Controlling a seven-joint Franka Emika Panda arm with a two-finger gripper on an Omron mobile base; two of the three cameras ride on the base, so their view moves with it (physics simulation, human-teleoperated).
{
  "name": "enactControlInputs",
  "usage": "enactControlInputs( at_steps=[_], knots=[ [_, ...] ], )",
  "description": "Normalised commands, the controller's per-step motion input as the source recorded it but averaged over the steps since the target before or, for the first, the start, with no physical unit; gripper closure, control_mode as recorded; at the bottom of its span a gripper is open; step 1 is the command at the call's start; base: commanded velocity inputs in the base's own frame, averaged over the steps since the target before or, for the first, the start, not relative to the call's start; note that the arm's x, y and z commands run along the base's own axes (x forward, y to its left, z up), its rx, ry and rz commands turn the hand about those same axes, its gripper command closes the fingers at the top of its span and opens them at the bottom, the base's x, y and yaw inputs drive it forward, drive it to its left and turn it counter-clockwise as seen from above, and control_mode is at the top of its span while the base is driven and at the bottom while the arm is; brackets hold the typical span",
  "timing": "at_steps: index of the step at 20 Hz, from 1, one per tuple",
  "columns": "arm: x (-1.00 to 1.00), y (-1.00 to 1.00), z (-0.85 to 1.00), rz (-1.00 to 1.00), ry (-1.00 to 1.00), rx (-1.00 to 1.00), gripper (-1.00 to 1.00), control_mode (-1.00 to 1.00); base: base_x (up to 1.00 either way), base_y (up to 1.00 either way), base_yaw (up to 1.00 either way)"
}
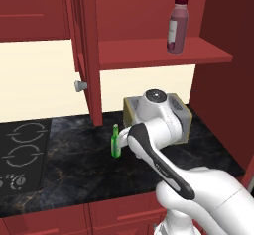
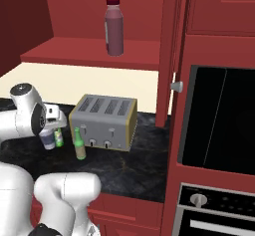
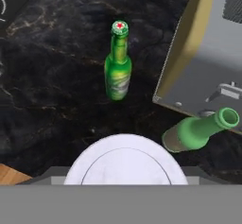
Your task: Sort all alcoholic drinks to one cabinet, and non-alcoholic drinks to the other.
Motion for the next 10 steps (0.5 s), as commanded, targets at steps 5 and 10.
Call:
enactControlInputs(
  at_steps=[5, 10],
  knots=[
    [-0.13, -0.22, 0.67, -0.07, -0.01, 0.0, 1.0, -1.0, 0.0, 0.0, 0.0],
    [-0.16, -0.2, 0.69, -0.07, -0.04, 0.0, 1.0, -1.0, 0.0, 0.0, 0.0]
  ],
)
